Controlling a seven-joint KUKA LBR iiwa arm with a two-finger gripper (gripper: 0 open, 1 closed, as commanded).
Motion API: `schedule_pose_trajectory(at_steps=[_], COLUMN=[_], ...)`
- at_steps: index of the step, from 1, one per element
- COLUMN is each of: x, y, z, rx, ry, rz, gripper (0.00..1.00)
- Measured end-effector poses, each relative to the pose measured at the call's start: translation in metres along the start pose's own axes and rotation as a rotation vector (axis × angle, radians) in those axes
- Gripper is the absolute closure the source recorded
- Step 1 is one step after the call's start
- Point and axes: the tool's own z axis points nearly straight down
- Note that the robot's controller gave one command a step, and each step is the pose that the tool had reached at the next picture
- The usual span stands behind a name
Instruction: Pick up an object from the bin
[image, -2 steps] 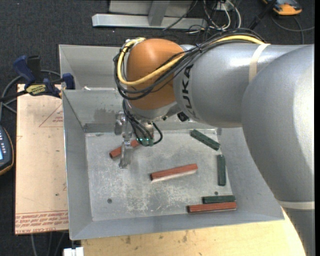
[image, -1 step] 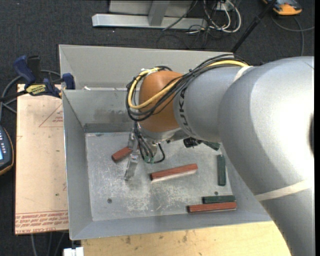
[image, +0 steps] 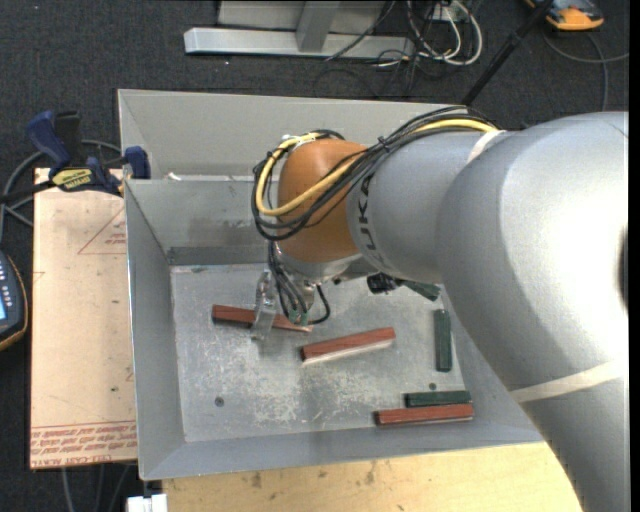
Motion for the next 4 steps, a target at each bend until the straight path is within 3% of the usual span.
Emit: schedule_pose_trajectory(at_steps=[1,2,3,4], x=[-0.005,-0.003,-0.006,0.012], y=[-0.002,-0.003,-0.012,-0.021], z=[-0.147,-0.142,-0.071,0.008], rx=[-0.002,0.002,0.007,0.007], ry=[-0.004,0.004,0.012,0.013], rz=[-0.014,-0.014,-0.025,0.050], gripper=[1.00,0.00,0.00,0.00])
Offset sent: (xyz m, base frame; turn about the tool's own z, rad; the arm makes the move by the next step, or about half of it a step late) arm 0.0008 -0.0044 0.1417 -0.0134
